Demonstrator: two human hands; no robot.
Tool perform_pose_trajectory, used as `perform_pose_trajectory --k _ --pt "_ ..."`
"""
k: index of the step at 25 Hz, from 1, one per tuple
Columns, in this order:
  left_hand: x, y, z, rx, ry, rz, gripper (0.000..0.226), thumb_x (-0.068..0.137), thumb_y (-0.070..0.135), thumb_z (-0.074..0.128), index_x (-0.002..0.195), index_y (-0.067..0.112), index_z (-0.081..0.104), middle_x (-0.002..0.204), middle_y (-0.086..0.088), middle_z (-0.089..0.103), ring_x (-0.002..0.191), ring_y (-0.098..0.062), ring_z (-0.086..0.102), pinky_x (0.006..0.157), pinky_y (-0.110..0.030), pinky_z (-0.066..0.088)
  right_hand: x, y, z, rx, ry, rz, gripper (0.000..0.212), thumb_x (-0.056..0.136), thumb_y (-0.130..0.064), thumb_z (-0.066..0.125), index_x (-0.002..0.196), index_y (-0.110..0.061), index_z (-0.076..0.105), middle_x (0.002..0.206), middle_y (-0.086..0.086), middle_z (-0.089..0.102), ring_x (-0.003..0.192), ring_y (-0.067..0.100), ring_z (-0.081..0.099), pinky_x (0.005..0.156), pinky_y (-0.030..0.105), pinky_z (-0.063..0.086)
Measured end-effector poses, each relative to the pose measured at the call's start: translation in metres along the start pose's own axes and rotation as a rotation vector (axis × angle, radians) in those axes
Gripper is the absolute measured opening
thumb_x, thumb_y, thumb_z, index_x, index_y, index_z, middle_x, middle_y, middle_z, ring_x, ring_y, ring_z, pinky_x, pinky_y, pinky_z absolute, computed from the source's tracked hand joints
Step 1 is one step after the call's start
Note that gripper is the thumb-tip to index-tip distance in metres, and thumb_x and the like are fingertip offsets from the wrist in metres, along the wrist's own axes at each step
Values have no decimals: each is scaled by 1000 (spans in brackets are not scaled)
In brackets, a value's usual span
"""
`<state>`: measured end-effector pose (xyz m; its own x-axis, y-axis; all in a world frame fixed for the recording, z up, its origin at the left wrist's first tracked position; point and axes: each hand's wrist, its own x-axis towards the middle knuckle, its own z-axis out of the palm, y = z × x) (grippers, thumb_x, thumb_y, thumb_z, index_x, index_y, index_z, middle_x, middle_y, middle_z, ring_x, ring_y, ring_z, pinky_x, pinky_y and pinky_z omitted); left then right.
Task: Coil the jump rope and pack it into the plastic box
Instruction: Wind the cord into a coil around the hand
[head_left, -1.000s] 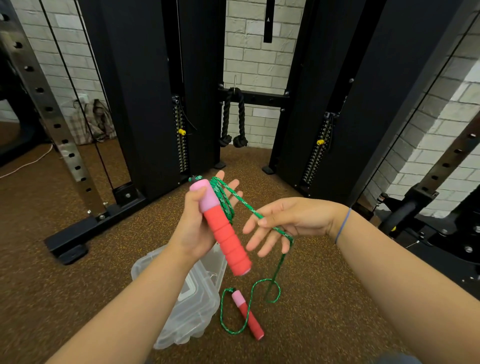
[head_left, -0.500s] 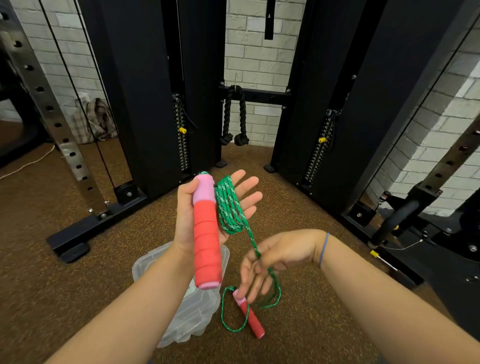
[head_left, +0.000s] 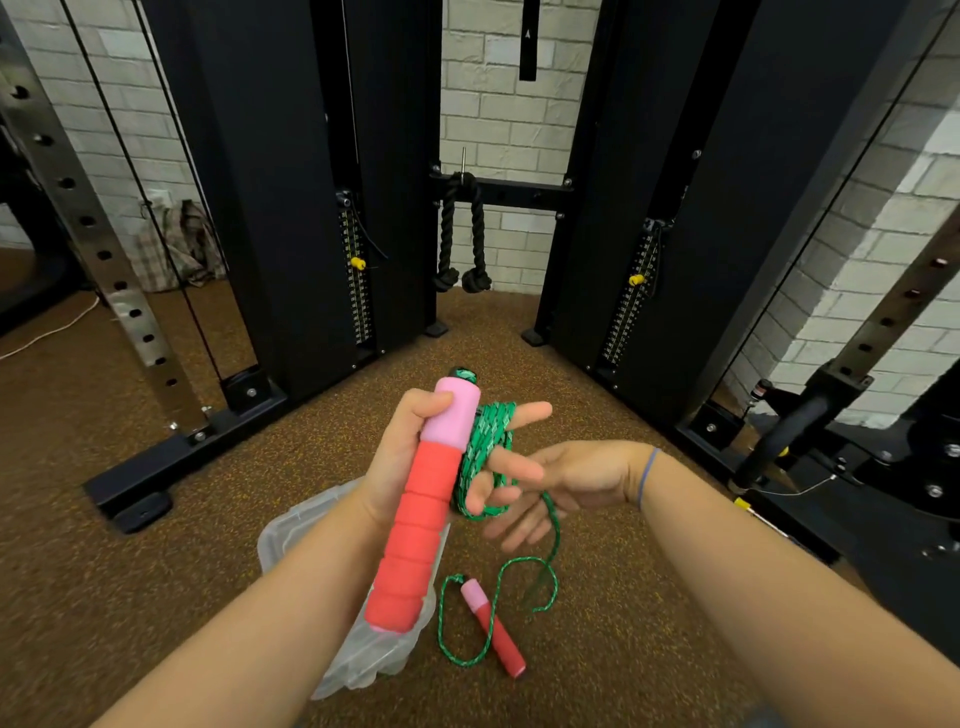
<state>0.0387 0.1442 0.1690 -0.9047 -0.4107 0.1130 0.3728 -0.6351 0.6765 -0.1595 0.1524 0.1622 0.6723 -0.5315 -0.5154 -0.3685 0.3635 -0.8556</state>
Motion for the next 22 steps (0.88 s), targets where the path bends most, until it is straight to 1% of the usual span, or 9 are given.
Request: perform_pose_trajectory --k 3,4,6,10,12,14,15,18,22 --pt "0 -5 3 106 73 -47 65 67 48 68 111 0 70 85 -26 74 54 -22 70 80 -33 57 -12 -16 -4 1 163 8 24 98 -16 39 104 -18 61 94 2 73 83 11 70 73 22 54" --pt "-1 -6 5 89 36 -78 62 69 45 67 108 -3 70 88 -28 73 63 -27 72 81 -35 57 -15 -21 -6 -27 188 14 22 98 -17 41 103 -17 62 93 2 73 81 10 70 74 22 55" --pt "-3 -5 9 146 -21 -166 62 73 44 65 115 0 67 99 -30 70 81 -35 72 88 -38 53 -19 -30 -12 -98 236 27 25 99 -15 39 107 -15 63 99 7 71 85 13 70 77 24 55" --pt "-5 -2 8 369 251 -254 78 55 43 75 122 9 55 107 -23 70 88 -36 71 85 -37 56 -24 -42 -17 -166 405 70 28 100 -23 39 104 -17 67 88 3 75 87 19 71 81 30 54" --pt "-3 -3 8 406 389 -234 72 55 42 67 118 10 54 109 -21 70 86 -32 70 78 -33 57 -24 -47 -15 -230 497 99 32 99 -31 42 102 -15 69 92 5 75 90 22 71 84 34 54" --pt "-1 -5 4 462 512 -171 57 59 40 64 110 14 57 114 -18 66 90 -28 67 72 -27 57 -22 -50 -12 -309 591 105 34 98 -33 44 100 -11 70 94 10 74 87 23 72 79 33 56" --pt "0 -7 2 489 567 -133 48 64 37 61 107 16 57 119 -17 62 95 -29 64 75 -28 56 -21 -52 -10 -334 620 103 34 97 -33 46 100 -10 70 92 11 74 86 23 73 74 30 57" --pt "1 -8 -5 500 664 -16 40 69 34 53 106 20 56 126 -11 58 105 -29 60 86 -32 47 -22 -58 -1 -345 596 63 28 97 -32 48 102 -11 66 88 7 73 76 18 73 60 21 57" --pt "-1 -2 -11 423 714 133 57 71 27 54 124 7 53 131 -12 60 105 -27 65 88 -35 47 -22 -61 9 -320 470 -30 23 98 -28 45 106 -14 62 92 5 72 69 13 72 53 18 53"
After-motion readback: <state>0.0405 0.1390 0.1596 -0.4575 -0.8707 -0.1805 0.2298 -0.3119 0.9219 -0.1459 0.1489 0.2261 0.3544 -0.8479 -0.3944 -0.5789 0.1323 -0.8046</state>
